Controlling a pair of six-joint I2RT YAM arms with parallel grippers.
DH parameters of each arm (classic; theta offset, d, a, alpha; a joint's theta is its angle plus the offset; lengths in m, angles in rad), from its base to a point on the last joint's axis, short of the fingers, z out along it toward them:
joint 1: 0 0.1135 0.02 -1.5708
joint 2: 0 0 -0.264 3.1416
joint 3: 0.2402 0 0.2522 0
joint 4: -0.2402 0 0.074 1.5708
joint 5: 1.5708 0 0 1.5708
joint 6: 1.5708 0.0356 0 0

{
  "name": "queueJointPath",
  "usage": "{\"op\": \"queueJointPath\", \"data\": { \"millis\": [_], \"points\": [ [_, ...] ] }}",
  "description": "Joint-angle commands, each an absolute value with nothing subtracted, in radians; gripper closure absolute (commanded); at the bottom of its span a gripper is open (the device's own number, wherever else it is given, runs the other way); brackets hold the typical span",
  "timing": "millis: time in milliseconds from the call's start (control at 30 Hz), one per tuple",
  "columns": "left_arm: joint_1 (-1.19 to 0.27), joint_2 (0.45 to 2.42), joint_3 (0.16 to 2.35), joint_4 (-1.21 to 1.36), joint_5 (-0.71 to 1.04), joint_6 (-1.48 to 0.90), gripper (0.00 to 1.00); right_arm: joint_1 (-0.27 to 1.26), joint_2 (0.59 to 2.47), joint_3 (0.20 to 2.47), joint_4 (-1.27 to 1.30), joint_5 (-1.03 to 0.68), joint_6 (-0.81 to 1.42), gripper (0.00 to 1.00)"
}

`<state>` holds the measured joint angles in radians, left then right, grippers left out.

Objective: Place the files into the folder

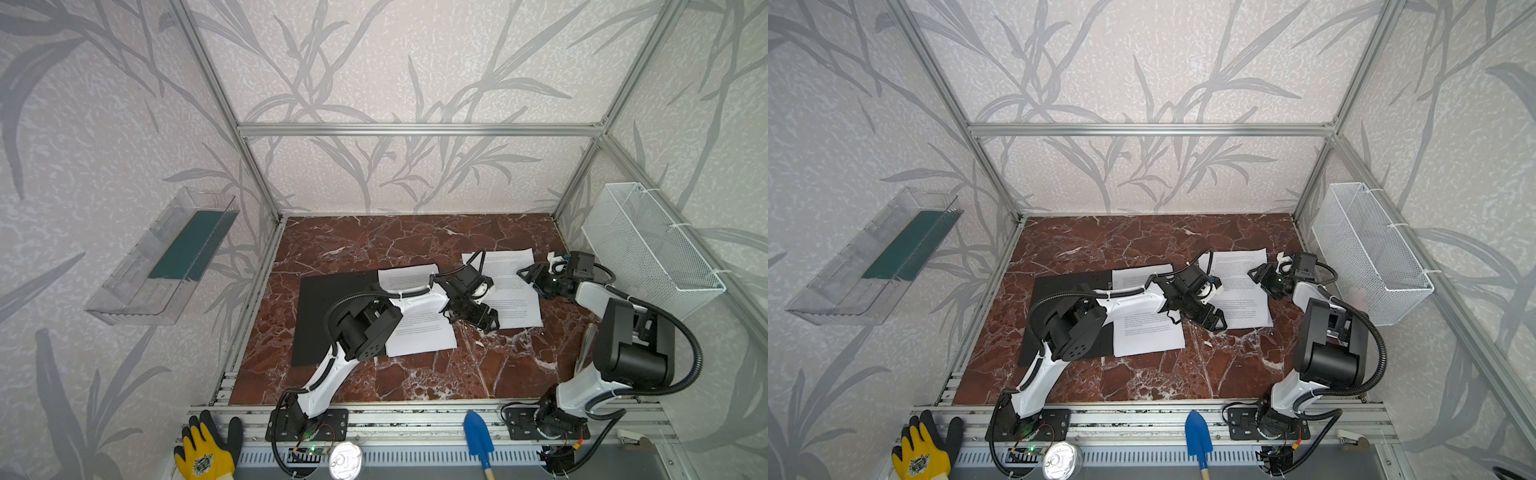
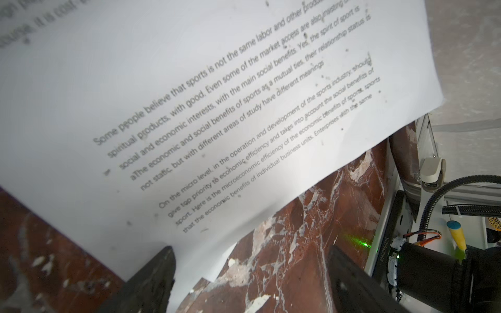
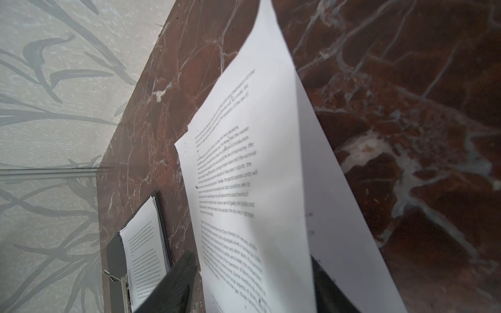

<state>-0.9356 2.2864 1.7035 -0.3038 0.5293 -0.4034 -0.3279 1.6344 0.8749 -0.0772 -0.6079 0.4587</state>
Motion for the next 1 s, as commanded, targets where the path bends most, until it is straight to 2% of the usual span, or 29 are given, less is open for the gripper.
{"op": "queueJointPath", "data": {
  "millis": [0,100,200,300,367,600,733,800,967],
  "points": [
    [-0.931,2.371,1.635,-0.419,0.48,-0.416,0.11,-0.34,1.621,0.854,-0.092,-0.586,0.455,0.43],
    [-0.932,2.367,1.631,-0.416,0.483,-0.417,0.11,-0.343,1.629,0.862,-0.11,-0.577,0.453,0.54],
    [-0.931,2.364,1.631,-0.416,0.487,-0.417,0.11,-0.342,1.621,0.859,-0.137,-0.516,0.437,0.58],
    [-0.928,2.357,1.631,-0.404,0.519,-0.427,0.11,-0.344,1.641,0.862,-0.174,-0.449,0.421,0.69],
    [-0.93,2.332,1.621,-0.387,0.544,-0.431,0.11,-0.345,1.667,0.867,-0.194,-0.433,0.409,0.76],
    [-0.929,2.212,1.568,-0.288,0.646,-0.481,0.11,-0.345,1.695,0.852,-0.196,-0.385,0.411,0.92],
    [-0.934,2.087,1.539,-0.182,0.716,-0.567,0.11,-0.345,1.694,0.859,-0.208,-0.37,0.408,1.0],
    [-0.936,2.018,1.519,-0.128,0.743,-0.614,0.11,-0.345,1.69,0.859,-0.211,-0.379,0.412,1.0],
    [-0.945,1.809,1.431,0.001,0.768,-0.731,0.11,-0.345,1.648,0.832,-0.127,-0.565,0.504,1.0]
  ]
}}
